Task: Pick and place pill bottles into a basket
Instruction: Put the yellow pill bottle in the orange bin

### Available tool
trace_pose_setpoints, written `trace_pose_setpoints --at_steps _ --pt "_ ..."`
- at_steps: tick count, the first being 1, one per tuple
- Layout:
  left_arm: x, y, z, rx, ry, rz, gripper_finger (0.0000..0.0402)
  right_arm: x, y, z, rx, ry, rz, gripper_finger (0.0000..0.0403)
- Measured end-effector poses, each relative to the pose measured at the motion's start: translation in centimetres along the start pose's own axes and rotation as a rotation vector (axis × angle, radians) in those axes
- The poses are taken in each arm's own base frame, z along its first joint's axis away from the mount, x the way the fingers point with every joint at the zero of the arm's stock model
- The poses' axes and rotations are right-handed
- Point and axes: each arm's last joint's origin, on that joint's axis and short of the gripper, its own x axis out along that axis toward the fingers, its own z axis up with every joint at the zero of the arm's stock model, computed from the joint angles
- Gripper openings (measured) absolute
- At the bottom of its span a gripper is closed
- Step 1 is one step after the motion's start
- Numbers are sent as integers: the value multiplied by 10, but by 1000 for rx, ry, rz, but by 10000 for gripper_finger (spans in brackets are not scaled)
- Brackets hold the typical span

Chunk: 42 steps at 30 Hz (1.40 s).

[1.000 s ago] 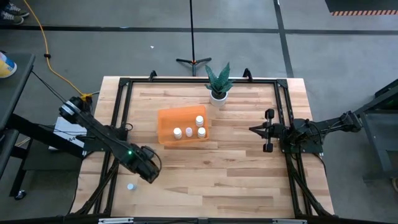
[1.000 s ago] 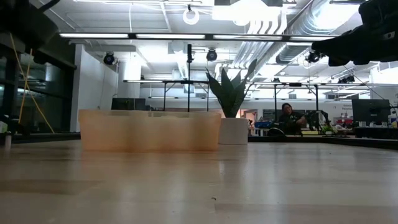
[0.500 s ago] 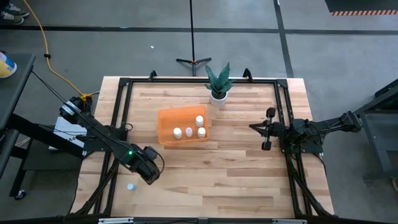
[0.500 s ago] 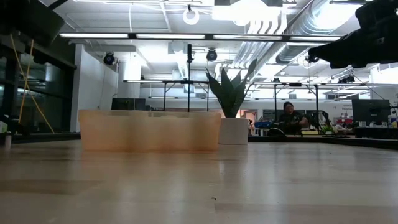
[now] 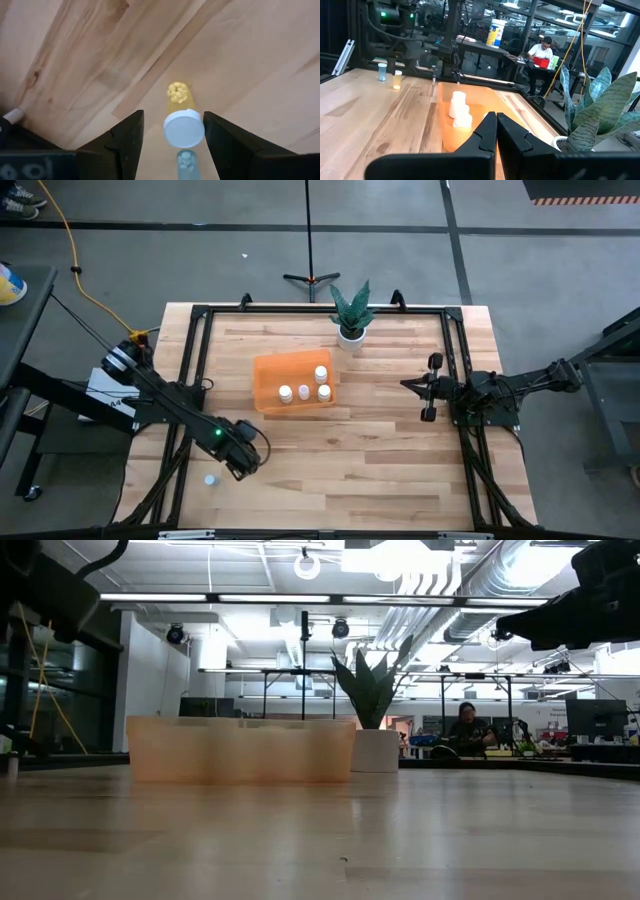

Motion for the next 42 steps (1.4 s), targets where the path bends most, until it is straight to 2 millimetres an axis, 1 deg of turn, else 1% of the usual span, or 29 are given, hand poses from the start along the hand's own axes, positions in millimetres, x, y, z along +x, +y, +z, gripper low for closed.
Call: trace_pose_setpoints --at_steps 6,20,26,36,42 --pt "6 -2 0 37 27 20 239 0 0 0 -2 4 1 1" --pt "6 -2 0 87 33 19 239 0 0 0 -4 4 -1 4" --pt "6 -3 1 86 -34 32 239 0 0 1 -8 -6 -7 2" --pt "7 -3 -2 101 -20 30 239 0 0 1 -9 -7 -6 4" --pt "17 -7 0 91 13 66 239 0 0 1 -15 -9 -6 2"
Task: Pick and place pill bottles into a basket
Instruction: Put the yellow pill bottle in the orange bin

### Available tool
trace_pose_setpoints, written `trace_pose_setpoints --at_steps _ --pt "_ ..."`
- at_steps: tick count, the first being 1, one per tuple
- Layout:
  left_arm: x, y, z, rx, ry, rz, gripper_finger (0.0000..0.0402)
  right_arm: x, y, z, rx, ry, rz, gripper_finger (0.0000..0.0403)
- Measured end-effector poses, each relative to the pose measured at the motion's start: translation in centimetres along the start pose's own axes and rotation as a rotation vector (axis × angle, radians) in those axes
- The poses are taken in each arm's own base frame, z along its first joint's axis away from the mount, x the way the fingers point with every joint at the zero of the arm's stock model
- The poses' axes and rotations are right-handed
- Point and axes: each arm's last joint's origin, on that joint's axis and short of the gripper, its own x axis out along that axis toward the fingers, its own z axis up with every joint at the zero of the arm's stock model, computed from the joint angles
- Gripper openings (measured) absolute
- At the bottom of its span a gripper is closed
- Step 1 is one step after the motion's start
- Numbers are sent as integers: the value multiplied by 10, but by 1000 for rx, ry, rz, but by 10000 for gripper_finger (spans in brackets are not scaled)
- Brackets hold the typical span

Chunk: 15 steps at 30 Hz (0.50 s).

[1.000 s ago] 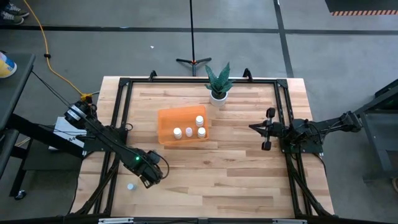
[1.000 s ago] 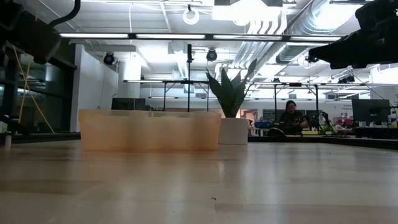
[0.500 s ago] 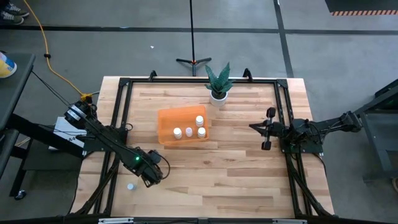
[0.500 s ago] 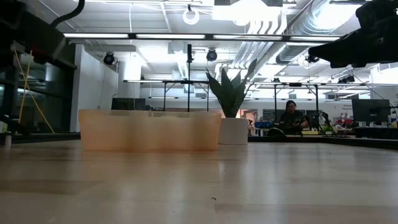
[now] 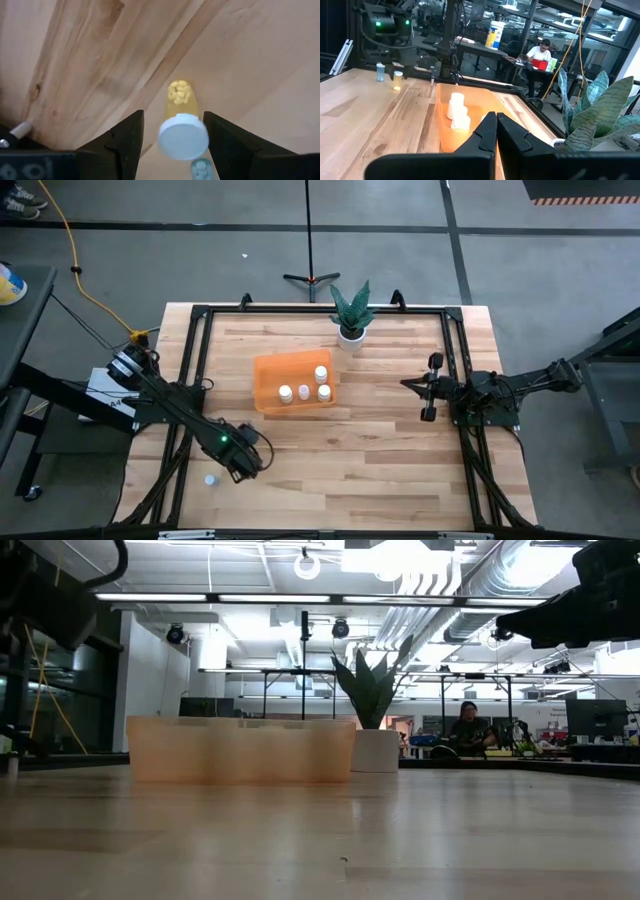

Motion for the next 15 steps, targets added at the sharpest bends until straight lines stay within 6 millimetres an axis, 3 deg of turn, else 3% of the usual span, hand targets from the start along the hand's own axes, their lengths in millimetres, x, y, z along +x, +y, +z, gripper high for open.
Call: trace_pose_setpoints --at_steps 15 --pt "4 -1 1 39 -3 27 239 0 0 1 -4 -8 -1 1"
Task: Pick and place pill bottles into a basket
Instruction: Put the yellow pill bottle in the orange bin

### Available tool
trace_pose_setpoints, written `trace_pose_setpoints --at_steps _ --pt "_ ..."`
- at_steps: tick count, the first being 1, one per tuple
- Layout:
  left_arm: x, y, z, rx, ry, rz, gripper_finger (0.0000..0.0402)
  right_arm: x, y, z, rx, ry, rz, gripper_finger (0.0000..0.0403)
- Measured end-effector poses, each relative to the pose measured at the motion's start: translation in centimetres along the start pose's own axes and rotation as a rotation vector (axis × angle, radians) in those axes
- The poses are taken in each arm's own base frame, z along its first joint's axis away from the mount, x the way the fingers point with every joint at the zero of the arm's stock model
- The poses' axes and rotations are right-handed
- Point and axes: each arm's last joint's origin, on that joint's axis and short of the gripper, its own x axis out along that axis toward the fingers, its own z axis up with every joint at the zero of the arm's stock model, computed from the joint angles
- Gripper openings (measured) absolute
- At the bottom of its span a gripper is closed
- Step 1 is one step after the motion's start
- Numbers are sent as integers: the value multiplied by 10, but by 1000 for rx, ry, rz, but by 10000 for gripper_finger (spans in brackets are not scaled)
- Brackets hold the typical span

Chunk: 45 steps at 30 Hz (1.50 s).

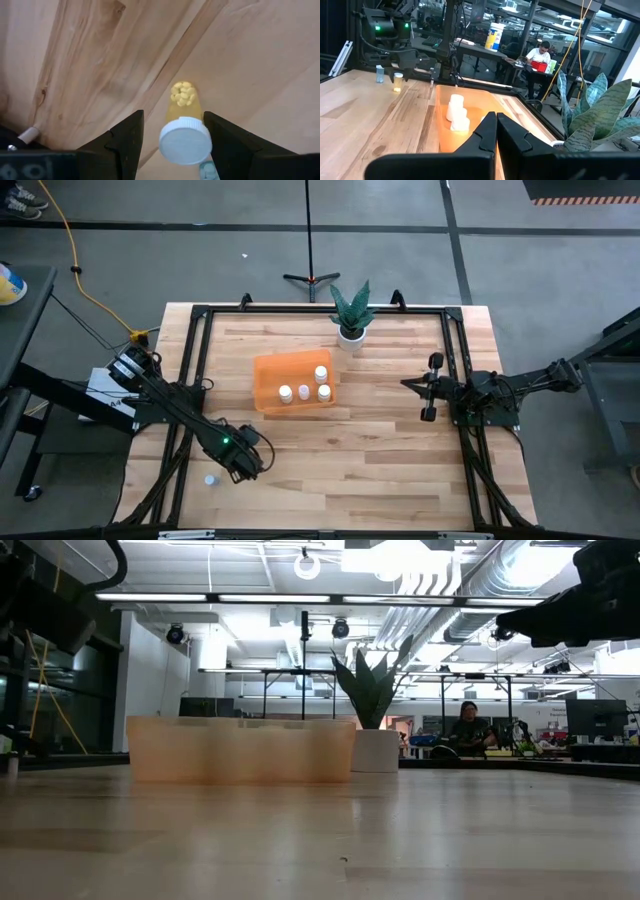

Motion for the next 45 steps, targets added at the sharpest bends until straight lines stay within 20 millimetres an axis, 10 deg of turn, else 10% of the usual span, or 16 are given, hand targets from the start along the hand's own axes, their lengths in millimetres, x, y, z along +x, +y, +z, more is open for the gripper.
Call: trace_pose_setpoints --at_steps 25,45 --pt "-3 -1 2 155 7 -5 156 0 0 -1 -3 5 9 1" --pt "-89 28 86 395 -147 30 160 0 1 -1 -9 11 14 4"
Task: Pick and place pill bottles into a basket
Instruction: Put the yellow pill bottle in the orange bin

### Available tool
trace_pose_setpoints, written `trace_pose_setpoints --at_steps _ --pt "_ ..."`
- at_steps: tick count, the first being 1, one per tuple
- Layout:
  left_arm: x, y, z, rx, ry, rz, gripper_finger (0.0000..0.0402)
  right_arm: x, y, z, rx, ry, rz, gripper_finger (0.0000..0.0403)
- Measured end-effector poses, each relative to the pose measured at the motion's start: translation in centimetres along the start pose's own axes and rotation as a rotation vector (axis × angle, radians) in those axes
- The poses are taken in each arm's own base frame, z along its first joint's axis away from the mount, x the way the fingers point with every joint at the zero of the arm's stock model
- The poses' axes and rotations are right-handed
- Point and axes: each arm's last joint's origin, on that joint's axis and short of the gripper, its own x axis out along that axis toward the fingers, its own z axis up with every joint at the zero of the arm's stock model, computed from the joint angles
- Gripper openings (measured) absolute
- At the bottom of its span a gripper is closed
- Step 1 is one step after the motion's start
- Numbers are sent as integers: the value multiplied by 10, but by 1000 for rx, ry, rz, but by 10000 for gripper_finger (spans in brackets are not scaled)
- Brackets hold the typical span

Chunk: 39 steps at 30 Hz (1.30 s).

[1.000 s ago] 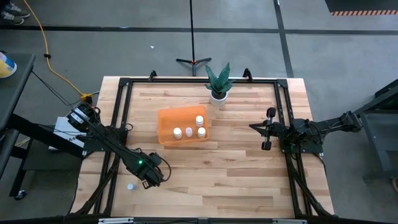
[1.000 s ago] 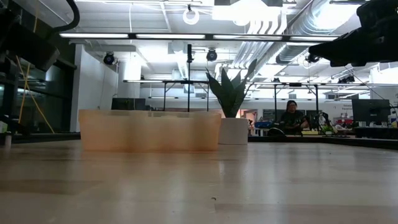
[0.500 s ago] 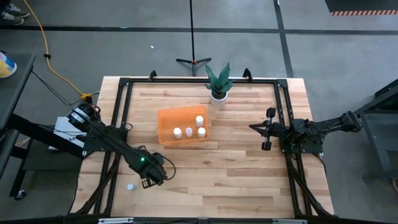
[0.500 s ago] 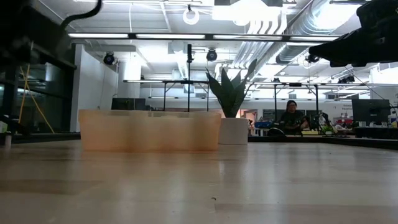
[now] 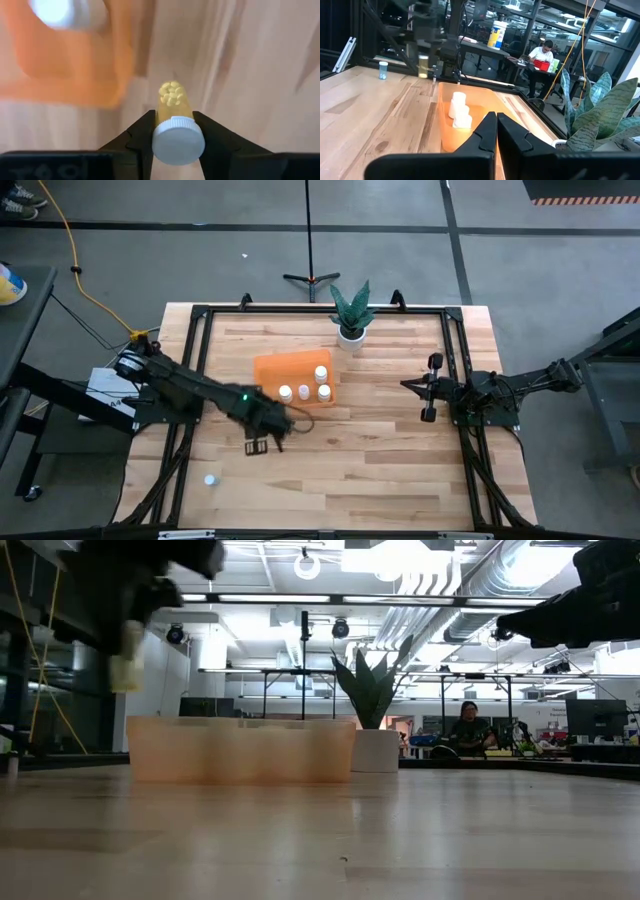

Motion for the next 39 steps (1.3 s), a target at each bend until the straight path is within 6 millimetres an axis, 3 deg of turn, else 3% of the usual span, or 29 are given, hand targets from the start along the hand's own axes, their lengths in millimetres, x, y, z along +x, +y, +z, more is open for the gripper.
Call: trace_pose_setpoints --at_steps 6,12,18,33,39 --pt "-2 36 21 30 -60 52 142 0 0 0 0 1 0 1" --pt "8 69 36 2 -106 50 162 0 0 0 -1 2 1 7" --pt "23 93 35 -12 -63 18 149 0 0 -1 -3 9 2 2" --pt "28 96 33 -58 -31 -6 159 0 0 -1 -5 15 4 3" --pt "44 94 30 -58 -35 -46 144 0 0 -2 -2 15 4 1"
